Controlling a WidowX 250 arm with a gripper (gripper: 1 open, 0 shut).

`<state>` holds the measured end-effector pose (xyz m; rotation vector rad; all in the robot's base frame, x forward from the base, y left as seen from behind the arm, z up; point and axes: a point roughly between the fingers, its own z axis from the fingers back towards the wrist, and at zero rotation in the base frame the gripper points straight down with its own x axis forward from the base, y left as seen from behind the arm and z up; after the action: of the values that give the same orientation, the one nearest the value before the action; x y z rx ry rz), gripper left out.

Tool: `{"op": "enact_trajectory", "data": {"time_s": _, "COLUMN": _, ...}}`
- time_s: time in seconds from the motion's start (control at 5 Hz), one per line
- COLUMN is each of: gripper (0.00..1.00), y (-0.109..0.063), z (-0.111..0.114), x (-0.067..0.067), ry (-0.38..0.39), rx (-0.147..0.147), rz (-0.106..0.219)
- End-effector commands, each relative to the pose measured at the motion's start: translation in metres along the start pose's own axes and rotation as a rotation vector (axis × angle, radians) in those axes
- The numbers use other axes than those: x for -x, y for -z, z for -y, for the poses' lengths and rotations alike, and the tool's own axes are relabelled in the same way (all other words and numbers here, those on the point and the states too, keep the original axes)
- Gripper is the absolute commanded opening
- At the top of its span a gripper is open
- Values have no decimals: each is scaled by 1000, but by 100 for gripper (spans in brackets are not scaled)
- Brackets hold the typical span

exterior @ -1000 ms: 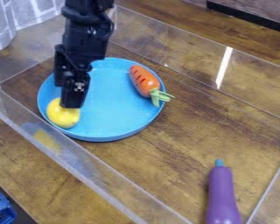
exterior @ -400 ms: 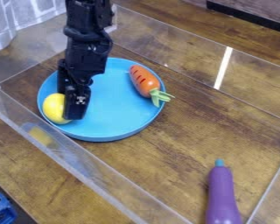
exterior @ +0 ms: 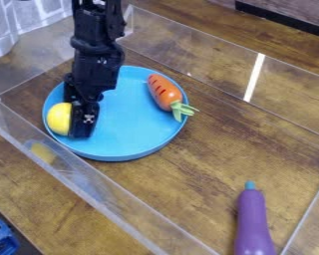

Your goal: Remove the lemon from the blue tray and put it on the table

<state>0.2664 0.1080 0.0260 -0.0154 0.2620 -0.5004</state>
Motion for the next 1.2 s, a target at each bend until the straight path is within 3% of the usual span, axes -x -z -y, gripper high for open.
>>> {"op": "enact_trajectory", "data": {"time_s": 0.0, "gripper": 0, "y": -5, "z": -6, "x": 1, "ry": -12, "rx": -12, "rz": 21}}
{"op": "enact_trajectory", "data": {"time_s": 1.0, "gripper": 0, "y": -27, "z": 9, "x": -6, "ry": 19, "rx": -58, "rz": 23}}
